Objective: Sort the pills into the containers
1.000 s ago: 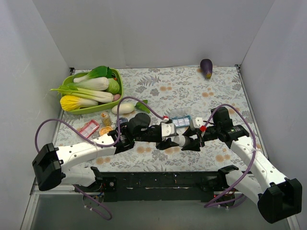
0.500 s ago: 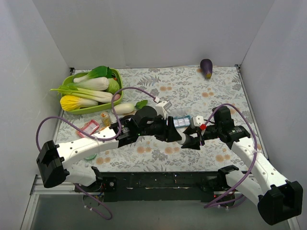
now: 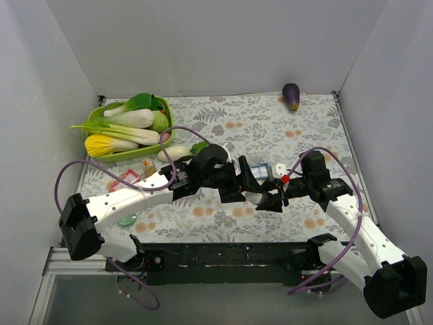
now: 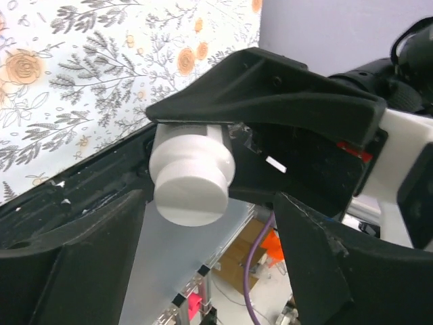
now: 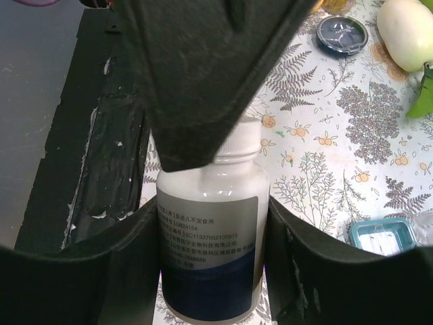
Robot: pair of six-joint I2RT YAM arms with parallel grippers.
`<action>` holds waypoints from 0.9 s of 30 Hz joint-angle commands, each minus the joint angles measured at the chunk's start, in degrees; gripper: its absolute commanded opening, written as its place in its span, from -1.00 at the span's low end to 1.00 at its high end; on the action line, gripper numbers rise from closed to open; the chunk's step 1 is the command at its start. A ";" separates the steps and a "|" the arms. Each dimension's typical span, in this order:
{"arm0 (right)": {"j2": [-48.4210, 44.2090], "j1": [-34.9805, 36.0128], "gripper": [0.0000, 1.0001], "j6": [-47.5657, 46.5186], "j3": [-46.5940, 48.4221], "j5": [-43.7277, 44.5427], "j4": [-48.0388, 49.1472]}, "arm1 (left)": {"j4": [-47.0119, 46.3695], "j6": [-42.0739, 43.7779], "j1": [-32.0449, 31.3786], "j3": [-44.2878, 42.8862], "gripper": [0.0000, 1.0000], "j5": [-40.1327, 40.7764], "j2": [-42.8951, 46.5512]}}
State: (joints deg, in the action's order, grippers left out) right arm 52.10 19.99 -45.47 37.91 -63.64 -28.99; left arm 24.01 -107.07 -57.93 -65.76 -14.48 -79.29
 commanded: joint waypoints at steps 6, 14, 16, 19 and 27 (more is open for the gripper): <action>-0.59 0.05 -0.97 0.04 0.41 -0.96 1.57 | -6.52 11.30 0.71 2.73 0.93 -5.82 9.04; -0.33 -0.12 -0.97 -3.48 0.67 -3.33 -0.89 | -9.14 55.69 0.37 14.85 0.96 -13.74 20.65; -0.24 -0.13 -0.97 -3.92 0.76 -3.77 -1.24 | -17.09 67.52 -0.60 19.41 0.96 -11.37 26.16; 0.02 -0.13 -0.97 -4.36 0.85 -4.21 -1.59 | -31.67 80.72 -0.87 28.47 0.96 -10.48 30.06; 0.38 -0.21 -0.97 -4.54 1.02 -4.30 -1.68 | -38.94 90.28 -1.13 22.78 0.96 -11.98 14.97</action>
State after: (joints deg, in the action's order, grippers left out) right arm 52.60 19.94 -49.17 37.91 -65.82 -30.15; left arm -7.84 -26.02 -58.72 -39.79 -25.80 -59.99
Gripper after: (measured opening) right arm 0.591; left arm 0.981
